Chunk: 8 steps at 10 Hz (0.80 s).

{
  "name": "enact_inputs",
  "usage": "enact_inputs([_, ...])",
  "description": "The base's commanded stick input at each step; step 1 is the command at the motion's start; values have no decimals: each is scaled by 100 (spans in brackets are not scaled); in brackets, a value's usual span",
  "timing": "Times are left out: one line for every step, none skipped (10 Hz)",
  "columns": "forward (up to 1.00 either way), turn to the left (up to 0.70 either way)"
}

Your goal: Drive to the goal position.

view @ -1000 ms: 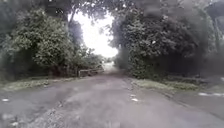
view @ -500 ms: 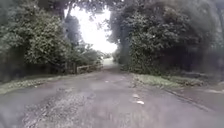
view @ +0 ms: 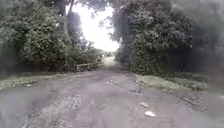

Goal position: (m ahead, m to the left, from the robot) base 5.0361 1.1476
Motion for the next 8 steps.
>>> enact_inputs([70, 0])
enact_inputs([70, 0])
enact_inputs([70, 0])
enact_inputs([70, 0])
enact_inputs([70, 0])
enact_inputs([70, 0])
enact_inputs([70, 0])
enact_inputs([70, 0])
